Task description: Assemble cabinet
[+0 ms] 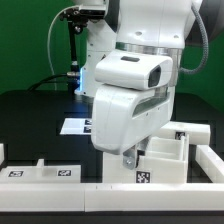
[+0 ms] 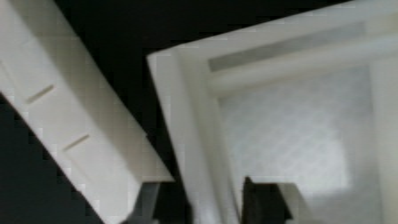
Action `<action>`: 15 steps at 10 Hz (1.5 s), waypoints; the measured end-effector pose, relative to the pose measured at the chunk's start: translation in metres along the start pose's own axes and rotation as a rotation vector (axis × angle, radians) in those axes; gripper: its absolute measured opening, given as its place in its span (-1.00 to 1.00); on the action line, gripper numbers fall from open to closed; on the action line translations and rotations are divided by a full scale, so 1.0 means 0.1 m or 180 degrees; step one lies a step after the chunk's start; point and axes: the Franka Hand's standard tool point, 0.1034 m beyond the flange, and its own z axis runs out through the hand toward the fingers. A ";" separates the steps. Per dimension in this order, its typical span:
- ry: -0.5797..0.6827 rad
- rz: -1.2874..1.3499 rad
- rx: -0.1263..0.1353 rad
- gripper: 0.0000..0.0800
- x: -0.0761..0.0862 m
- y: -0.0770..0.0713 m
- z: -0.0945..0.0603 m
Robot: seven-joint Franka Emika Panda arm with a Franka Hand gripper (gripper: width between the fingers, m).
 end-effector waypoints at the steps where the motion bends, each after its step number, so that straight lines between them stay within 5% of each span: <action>1: -0.0030 -0.0103 0.0032 -0.70 0.10 -0.04 -0.01; 4: -0.0097 -0.0374 -0.0031 -0.72 0.32 -0.07 -0.04; 8: -0.0130 -0.0415 -0.0037 -0.72 0.30 -0.06 -0.03; 10: -0.0013 -0.0888 -0.0181 -0.72 0.29 0.01 -0.02; 15: 0.0023 -0.1061 -0.0197 -0.72 0.56 -0.07 -0.04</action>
Offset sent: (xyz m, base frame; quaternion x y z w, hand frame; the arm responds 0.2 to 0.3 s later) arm 0.0170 0.0634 -0.0154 0.0286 0.0211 -0.0382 0.9986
